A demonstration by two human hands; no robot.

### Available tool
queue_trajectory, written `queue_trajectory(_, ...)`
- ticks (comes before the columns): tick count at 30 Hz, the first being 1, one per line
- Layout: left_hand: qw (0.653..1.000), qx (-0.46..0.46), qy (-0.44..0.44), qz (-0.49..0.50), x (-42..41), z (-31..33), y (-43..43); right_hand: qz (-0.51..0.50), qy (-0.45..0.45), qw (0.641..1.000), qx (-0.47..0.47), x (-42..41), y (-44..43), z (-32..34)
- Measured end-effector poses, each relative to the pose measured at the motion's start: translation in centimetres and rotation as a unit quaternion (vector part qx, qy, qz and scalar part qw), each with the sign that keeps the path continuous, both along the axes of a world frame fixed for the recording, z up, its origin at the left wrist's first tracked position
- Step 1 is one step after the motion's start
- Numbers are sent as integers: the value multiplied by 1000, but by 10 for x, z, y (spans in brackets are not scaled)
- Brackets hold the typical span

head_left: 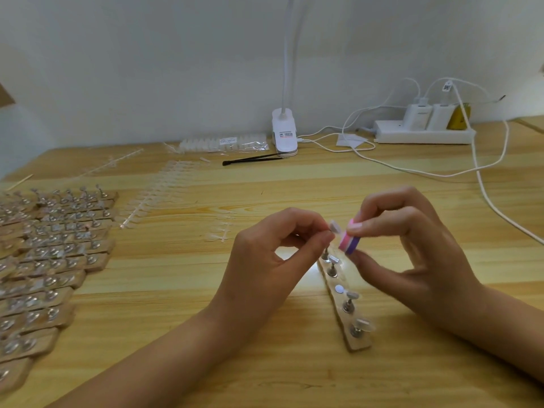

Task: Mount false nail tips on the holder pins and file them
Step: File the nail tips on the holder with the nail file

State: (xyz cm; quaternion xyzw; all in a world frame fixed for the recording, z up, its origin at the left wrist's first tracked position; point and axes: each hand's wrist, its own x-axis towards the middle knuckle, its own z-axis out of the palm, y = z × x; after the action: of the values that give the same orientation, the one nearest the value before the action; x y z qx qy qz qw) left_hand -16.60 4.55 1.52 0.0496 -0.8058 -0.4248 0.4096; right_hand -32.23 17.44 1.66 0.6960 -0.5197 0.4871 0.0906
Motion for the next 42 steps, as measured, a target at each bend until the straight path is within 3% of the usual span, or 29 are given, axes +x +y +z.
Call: queue_trajectory(42,999,49,2,7,-4,-1,2,5,-23,1000,7,3,-3,2)
